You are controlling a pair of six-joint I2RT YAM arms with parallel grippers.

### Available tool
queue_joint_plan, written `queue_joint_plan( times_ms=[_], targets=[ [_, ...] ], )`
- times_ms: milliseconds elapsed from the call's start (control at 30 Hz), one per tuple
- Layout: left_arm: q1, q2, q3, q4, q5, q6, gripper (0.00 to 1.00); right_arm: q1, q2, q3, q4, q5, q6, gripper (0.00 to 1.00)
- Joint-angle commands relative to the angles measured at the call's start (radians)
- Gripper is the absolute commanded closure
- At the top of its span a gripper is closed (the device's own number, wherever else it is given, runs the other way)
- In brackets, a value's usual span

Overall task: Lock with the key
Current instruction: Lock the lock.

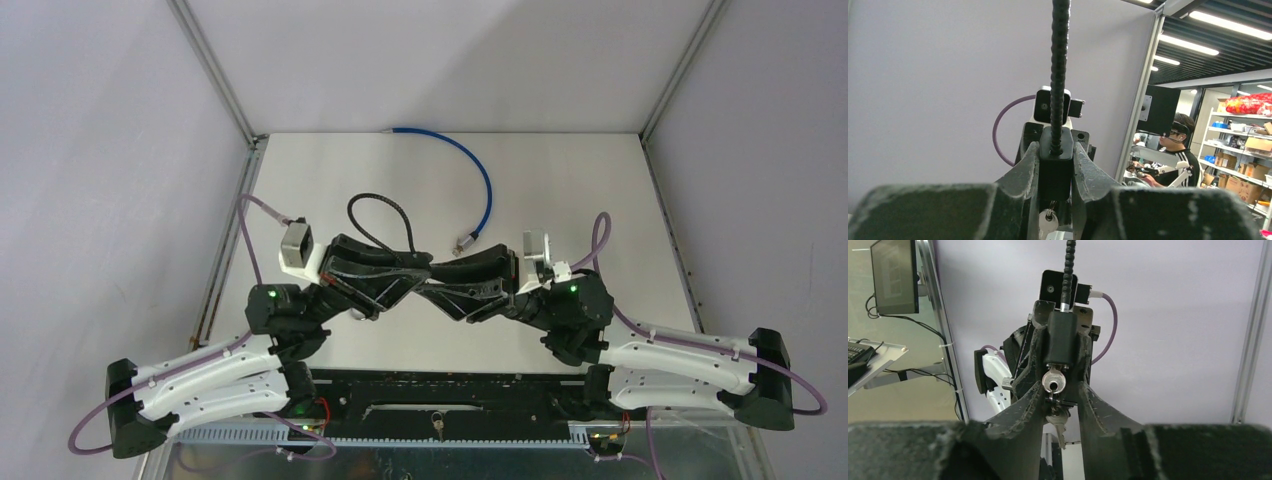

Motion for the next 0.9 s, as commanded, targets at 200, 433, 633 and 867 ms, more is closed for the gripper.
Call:
queue_joint_plan(
  times_ms=[200,433,633,867],
  targets=[
    [-0.007,-0.011,0.043,0.057,0.054,-0.019,1.00,-0.013,-0.005,0.008,0.035,-0.063,0.007,0.65],
    [-0.007,-0.014,0.037,0.059,0.050,-0.017,1.00,-0.015,-0.007,0.008,0.065,-0.118,0.021,0.69],
    [-0.007,-0.014,0.036,0.061,0.050,-0.019,1.00,-0.015,-0.017,0.008,0.074,-0.131,0.017,0.62],
    [-0.007,-0.008,0.038,0.059,0.051,-0.019,1.00,-0.014,-0.032,0.008,0.063,-0.134,0.003,0.64]
  ],
)
